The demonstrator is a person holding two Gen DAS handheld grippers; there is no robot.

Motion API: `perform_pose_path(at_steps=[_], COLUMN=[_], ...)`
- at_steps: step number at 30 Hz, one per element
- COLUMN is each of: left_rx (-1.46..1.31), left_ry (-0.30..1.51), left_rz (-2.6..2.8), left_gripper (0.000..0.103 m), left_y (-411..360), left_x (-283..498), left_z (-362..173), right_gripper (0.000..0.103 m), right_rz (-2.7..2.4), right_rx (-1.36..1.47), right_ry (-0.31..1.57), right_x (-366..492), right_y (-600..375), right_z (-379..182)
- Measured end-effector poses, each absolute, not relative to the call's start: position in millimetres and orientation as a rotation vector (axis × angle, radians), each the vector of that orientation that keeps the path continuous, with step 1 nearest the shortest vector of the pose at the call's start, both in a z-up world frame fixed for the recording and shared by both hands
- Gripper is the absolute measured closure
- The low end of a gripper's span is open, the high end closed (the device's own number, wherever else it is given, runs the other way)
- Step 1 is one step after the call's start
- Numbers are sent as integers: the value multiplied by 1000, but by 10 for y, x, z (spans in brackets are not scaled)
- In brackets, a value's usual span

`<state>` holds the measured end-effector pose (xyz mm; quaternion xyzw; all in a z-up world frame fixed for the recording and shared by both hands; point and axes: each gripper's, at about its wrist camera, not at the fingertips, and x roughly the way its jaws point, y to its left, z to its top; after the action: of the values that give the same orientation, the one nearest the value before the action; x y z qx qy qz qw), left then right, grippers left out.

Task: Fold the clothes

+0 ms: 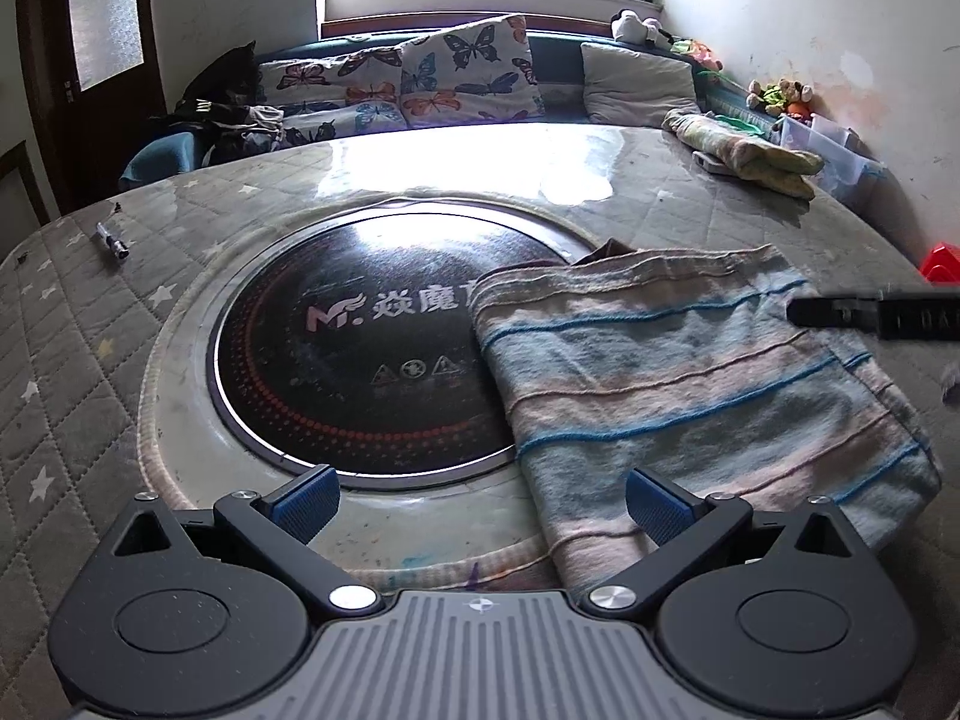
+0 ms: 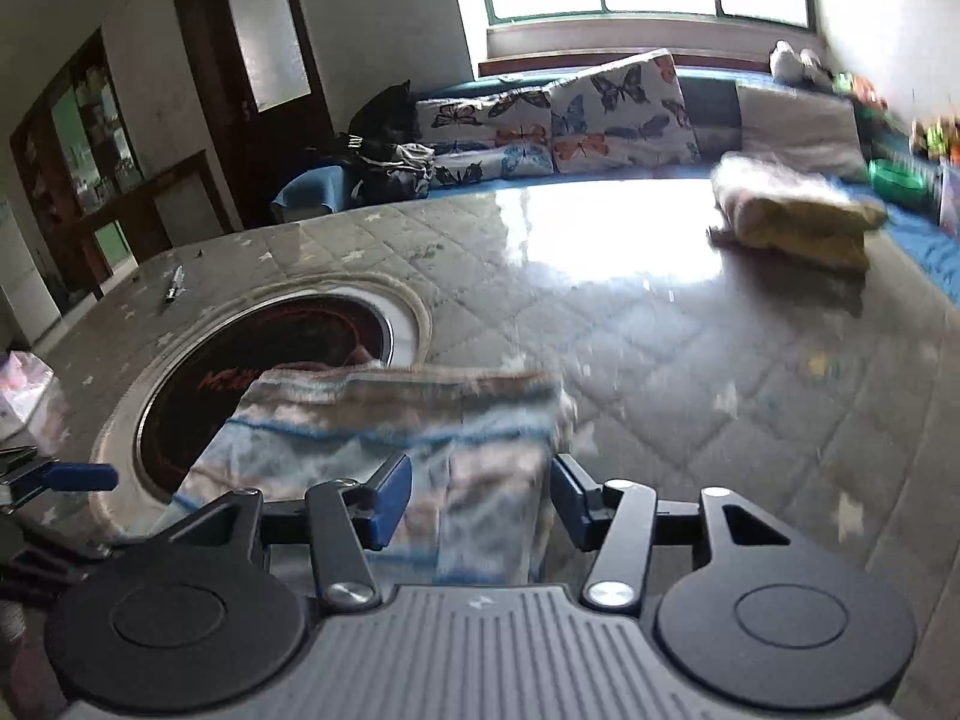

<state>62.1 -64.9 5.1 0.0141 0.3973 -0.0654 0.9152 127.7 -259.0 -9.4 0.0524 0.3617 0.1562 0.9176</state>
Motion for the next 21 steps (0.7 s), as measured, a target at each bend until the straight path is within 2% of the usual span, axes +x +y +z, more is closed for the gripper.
perform_pose_path(at_steps=[8, 12, 15, 17, 21], left_rx=[8, -8, -30, -33, -32], left_ry=[820, 842, 852, 851, 848], left_rz=[-188, -203, -220, -226, -237], left_gripper=[4, 20, 25, 26, 26], left_y=[-719, -731, -731, -741, -752], left_x=[645, 680, 696, 697, 698], left_z=[58, 12, -8, -9, -16], right_gripper=[48, 48, 49, 54, 71], right_rz=[338, 327, 334, 346, 365], right_rx=[230, 241, 256, 262, 305], right_ry=[787, 775, 772, 775, 781], right_x=[1166, 1155, 1142, 1128, 1093], right_y=[-2689, -2682, -2674, -2663, -2678], right_z=[-298, -311, -319, -321, -334])
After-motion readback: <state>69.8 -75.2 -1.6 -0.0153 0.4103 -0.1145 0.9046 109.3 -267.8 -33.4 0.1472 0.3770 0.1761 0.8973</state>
